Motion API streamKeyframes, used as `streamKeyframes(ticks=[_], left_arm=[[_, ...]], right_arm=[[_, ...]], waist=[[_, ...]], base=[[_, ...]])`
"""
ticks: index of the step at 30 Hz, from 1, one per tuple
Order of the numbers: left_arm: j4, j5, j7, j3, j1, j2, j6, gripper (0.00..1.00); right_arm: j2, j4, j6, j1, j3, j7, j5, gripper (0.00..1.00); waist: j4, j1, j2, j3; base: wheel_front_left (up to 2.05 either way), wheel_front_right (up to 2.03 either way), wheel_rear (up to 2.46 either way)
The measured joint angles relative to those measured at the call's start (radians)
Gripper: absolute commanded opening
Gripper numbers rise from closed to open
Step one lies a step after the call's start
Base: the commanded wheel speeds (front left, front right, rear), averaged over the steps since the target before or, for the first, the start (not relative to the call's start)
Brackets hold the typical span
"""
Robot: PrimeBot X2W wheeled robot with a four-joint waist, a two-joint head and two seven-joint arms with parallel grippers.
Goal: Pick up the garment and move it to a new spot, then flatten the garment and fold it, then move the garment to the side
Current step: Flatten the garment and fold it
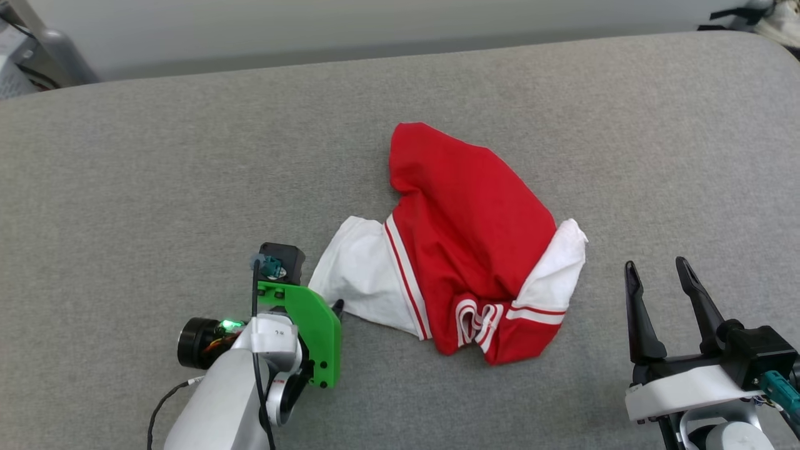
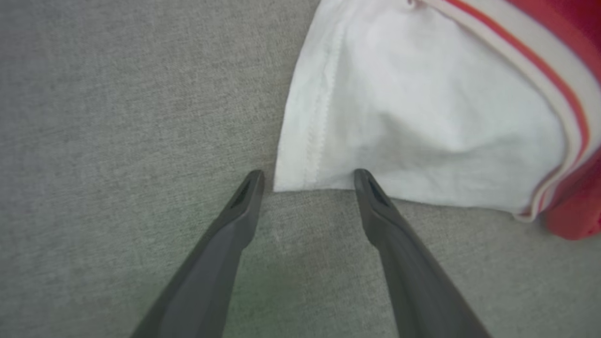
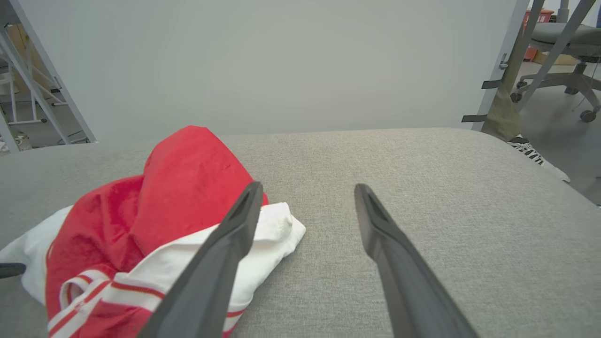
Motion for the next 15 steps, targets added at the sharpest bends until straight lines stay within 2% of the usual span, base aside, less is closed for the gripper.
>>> streamKeyframes(ticks=[2, 7, 8, 10, 15], left_arm=[[0.009, 0.005, -0.022, 0.007, -0.009, 0.0, 0.013, 1.0], [0.028, -0.001, -0.028, 0.007, -0.034, -0.001, 0.009, 1.0], [0.035, -0.006, -0.021, 0.006, -0.036, -0.001, 0.004, 0.45], [0.042, -0.016, -0.019, 0.007, -0.042, -0.003, -0.006, 0.0], [0.059, -0.031, -0.039, 0.009, -0.044, -0.007, -0.016, 0.0]], right_arm=[[0.0, -0.001, 0.0, 0.0, 0.0, 0.0, 0.0, 1.0], [0.0, -0.002, 0.0, -0.008, -0.001, 0.0, 0.0, 1.0], [0.0, -0.002, 0.0, -0.011, -0.002, 0.0, 0.0, 1.0], [0.0, -0.002, 0.0, -0.012, -0.002, 0.0, 0.0, 1.0], [0.0, 0.002, 0.0, -0.012, -0.003, 0.0, -0.001, 1.0]], waist=[[-0.011, 0.0, 0.0, 0.013], [-0.025, 0.0, 0.0, 0.037], [-0.026, 0.0, 0.0, 0.04], [-0.026, 0.0, 0.0, 0.042], [-0.016, 0.0, 0.0, 0.03]], base=[[0.0, 0.0, 0.0], [0.0, 0.0, 0.0], [0.0, 0.0, 0.0], [0.0, 0.0, 0.0], [0.0, 0.0, 0.0]])
